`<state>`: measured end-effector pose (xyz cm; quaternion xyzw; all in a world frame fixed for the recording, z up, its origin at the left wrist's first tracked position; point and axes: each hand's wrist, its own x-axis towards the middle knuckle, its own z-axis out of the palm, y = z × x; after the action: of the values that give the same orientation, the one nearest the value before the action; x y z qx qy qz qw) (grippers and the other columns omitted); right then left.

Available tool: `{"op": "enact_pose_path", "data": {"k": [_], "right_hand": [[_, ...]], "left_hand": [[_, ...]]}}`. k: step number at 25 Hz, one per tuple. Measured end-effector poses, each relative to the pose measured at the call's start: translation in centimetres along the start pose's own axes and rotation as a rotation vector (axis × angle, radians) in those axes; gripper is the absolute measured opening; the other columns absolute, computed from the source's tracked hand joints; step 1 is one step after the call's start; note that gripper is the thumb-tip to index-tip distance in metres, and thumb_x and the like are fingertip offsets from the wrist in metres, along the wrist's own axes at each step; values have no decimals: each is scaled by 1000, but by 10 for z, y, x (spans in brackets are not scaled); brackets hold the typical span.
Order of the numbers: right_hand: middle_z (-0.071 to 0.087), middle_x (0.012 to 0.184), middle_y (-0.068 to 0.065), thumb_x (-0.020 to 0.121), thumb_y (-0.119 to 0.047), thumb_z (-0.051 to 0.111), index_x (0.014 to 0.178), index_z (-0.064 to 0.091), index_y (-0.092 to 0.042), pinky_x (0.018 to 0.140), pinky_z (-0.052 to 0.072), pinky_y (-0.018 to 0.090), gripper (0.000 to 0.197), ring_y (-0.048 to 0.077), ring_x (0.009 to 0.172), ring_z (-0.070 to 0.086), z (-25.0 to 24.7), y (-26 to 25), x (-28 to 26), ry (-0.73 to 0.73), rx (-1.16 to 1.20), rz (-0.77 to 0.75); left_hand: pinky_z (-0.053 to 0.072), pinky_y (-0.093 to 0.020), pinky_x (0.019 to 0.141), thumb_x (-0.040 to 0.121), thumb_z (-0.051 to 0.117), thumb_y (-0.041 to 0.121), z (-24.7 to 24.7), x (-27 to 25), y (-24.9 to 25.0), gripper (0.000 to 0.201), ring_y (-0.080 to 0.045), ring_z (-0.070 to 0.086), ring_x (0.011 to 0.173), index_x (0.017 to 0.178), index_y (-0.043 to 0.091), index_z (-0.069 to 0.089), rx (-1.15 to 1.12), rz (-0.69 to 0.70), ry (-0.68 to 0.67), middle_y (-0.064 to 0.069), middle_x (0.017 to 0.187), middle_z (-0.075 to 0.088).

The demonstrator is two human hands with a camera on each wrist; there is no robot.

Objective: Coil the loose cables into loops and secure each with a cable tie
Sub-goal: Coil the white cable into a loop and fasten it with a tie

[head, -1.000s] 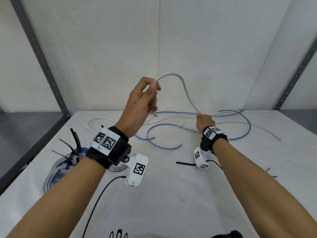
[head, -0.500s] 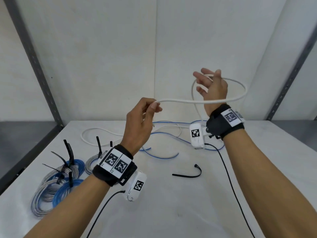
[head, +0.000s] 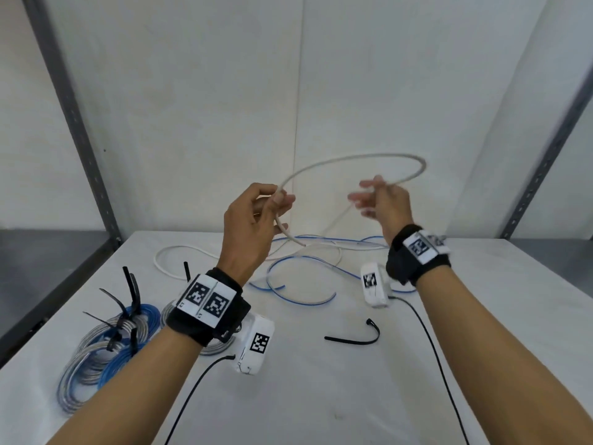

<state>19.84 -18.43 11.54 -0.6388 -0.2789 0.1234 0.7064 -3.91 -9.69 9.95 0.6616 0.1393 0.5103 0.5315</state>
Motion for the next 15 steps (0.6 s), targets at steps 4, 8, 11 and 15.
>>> {"op": "enact_pose_path", "data": {"k": [4, 8, 11, 15], "right_hand": [[75, 84, 16, 94, -15, 71, 136, 47, -2, 56, 52, 27, 51, 18, 61, 69, -12, 47, -10, -176, -490, 267], [52, 141, 13, 81, -37, 83, 151, 35, -18, 104, 40, 41, 87, 30, 133, 47, -24, 34, -11, 99, -842, -163], [64, 127, -3, 93, -40, 71, 138, 52, -22, 102, 42, 26, 52, 5, 119, 57, -11, 8, -17, -45, -593, -535], [47, 66, -9, 106, -41, 40, 107, 68, -12, 60, 36, 16, 40, 2, 59, 42, 35, 20, -42, -140, -289, -544]], "left_hand": [[61, -56, 85, 105, 56, 20, -10, 12, -3, 26, -27, 74, 104, 116, -3, 57, -158, -86, 54, -18, 106, 76], [62, -53, 83, 105, 54, 19, -15, 17, -17, 23, -30, 75, 102, 115, -1, 58, -183, -109, 52, -19, 104, 76], [63, -46, 79, 105, 53, 19, -15, 19, -28, 23, -33, 74, 102, 115, -1, 57, -249, -154, 57, -21, 106, 75], [64, -39, 76, 108, 47, 15, -13, 23, -42, 15, -31, 75, 102, 108, 3, 56, -721, -434, 209, -23, 116, 73]]}}
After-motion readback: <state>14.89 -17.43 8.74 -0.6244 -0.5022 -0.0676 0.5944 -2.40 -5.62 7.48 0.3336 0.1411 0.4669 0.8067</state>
